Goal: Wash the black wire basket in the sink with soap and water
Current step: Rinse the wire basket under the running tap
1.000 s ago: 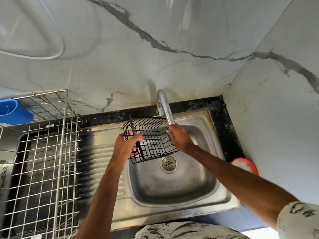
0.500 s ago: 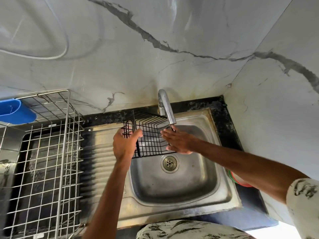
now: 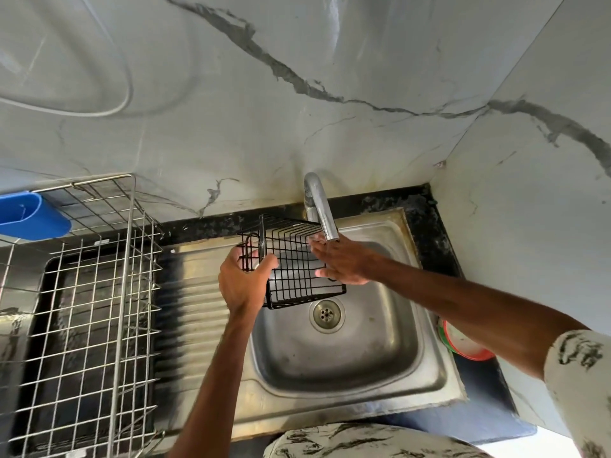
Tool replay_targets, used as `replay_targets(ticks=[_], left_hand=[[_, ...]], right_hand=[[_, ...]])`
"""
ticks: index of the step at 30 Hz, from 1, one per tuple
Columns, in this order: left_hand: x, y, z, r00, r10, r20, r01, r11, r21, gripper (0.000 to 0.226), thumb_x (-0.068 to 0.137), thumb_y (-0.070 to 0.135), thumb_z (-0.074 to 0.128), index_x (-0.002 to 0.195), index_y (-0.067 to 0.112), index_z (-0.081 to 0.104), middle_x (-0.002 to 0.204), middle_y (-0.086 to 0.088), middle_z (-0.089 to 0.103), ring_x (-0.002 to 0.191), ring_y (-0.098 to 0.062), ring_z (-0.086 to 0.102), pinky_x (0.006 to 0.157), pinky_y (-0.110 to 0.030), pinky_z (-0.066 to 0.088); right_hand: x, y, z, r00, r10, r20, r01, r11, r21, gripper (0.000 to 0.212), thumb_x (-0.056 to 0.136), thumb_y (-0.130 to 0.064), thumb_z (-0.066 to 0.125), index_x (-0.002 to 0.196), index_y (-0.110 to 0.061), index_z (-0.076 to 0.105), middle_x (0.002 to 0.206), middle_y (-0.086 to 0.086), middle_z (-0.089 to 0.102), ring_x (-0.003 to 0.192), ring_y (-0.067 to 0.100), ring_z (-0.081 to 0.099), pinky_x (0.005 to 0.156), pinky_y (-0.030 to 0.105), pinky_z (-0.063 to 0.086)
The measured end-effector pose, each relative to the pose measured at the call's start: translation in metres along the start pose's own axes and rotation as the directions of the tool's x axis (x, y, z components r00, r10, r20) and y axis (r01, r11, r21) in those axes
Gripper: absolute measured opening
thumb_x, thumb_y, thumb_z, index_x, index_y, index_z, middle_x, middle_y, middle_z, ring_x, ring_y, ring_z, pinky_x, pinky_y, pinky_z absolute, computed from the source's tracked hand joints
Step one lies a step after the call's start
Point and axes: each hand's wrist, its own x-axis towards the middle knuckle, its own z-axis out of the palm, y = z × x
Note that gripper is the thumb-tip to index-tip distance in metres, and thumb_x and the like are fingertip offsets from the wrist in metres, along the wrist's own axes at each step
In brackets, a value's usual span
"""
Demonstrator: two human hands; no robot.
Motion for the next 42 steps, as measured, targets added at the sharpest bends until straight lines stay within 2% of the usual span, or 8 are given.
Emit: replay_targets(ticks=[9,14,17,23,28,32,37,42], left_hand=[[-0.003,0.013,0.0,1.0,-0.02,0.022,0.02,1.0,0.018,0.073,0.054,0.061,0.068,0.11,0.014,0.068,0.094,0.014,0.064,0.097,-0.026,0.068,0.099,-0.048,0.052],[-0.001,0.018,-0.002,0.997,0.01,0.07,-0.004,0.997,-0.081,0.031,0.057,0.053,0.072,0.074,0.036,0.052,0.061,0.034,0.065,0.063,-0.004,0.072,0.092,-0.049,0.056],[0.002,0.01,-0.001,1.0,0.022,-0.001,-0.022,0.993,-0.112,0.028,0.057,0.055,0.074,0.076,0.039,0.062,0.07,0.015,0.071,0.077,-0.028,0.076,0.089,-0.056,0.057],[0.005,-0.015,0.001,0.998,0.035,-0.046,-0.043,0.985,-0.168,0.032,0.06,0.048,0.079,0.087,0.038,0.065,0.087,0.009,0.074,0.089,-0.034,0.073,0.088,-0.061,0.057],[-0.007,-0.013,0.003,0.992,0.081,-0.096,-0.097,0.979,-0.177,0.024,0.063,0.046,0.077,0.086,0.046,0.07,0.083,0.017,0.074,0.081,-0.026,0.073,0.082,-0.057,0.061],[-0.02,-0.012,0.006,0.993,0.069,-0.098,-0.085,0.982,-0.168,0.049,0.063,0.052,0.073,0.108,0.033,0.07,0.095,0.007,0.077,0.091,-0.023,0.074,0.09,-0.056,0.059],[-0.045,-0.005,0.008,0.993,0.022,-0.114,-0.04,0.987,-0.156,0.063,0.078,0.02,0.086,0.134,0.011,0.059,0.112,0.001,0.072,0.103,-0.018,0.069,0.1,-0.047,0.056],[-0.056,-0.023,0.011,0.999,0.041,-0.014,-0.043,0.979,-0.197,0.072,0.08,0.009,0.085,0.141,0.016,0.047,0.115,0.001,0.068,0.103,-0.016,0.068,0.09,-0.037,0.061]], right_hand=[[-0.014,-0.011,0.019,0.982,-0.094,0.166,0.06,0.978,0.2,0.052,0.111,-0.044,0.013,0.16,-0.03,0.005,0.169,0.0,-0.004,0.154,0.016,-0.012,0.124,0.048,-0.014],[-0.008,0.004,-0.013,0.998,0.033,0.053,-0.039,0.992,0.117,0.064,0.108,-0.052,0.011,0.161,-0.017,0.002,0.165,0.004,-0.015,0.151,0.014,-0.017,0.113,0.035,-0.021],[-0.009,-0.01,0.004,0.999,-0.033,0.029,0.03,0.994,0.101,0.053,0.111,-0.043,0.02,0.159,-0.022,0.015,0.166,0.007,-0.011,0.148,0.017,-0.021,0.118,0.042,-0.02],[-0.025,-0.043,0.042,0.992,0.074,-0.104,-0.01,0.857,0.515,0.044,0.106,-0.012,0.05,0.148,-0.006,0.042,0.157,0.012,0.04,0.151,0.028,0.025,0.124,0.037,-0.008],[-0.03,-0.062,0.035,0.909,0.415,0.045,-0.247,0.449,0.858,0.09,0.099,-0.075,0.022,0.106,0.003,0.066,0.103,0.029,0.069,0.098,0.045,0.067,0.087,0.049,0.056],[-0.037,-0.063,0.027,0.816,0.578,-0.01,-0.22,0.327,0.919,0.038,0.102,-0.043,0.055,0.112,-0.012,0.075,0.116,0.006,0.074,0.098,0.012,0.069,0.079,0.019,0.051],[-0.037,-0.086,0.031,0.445,0.893,0.06,-0.247,0.058,0.967,0.023,0.093,-0.027,0.07,0.111,-0.014,0.064,0.107,-0.005,0.06,0.097,0.009,0.056,0.082,0.024,0.046],[-0.018,-0.092,0.024,0.692,0.452,0.563,-0.05,-0.748,0.662,0.029,0.105,-0.023,0.05,0.112,0.003,0.061,0.105,0.021,0.072,0.089,0.029,0.072,0.074,0.035,0.06]])
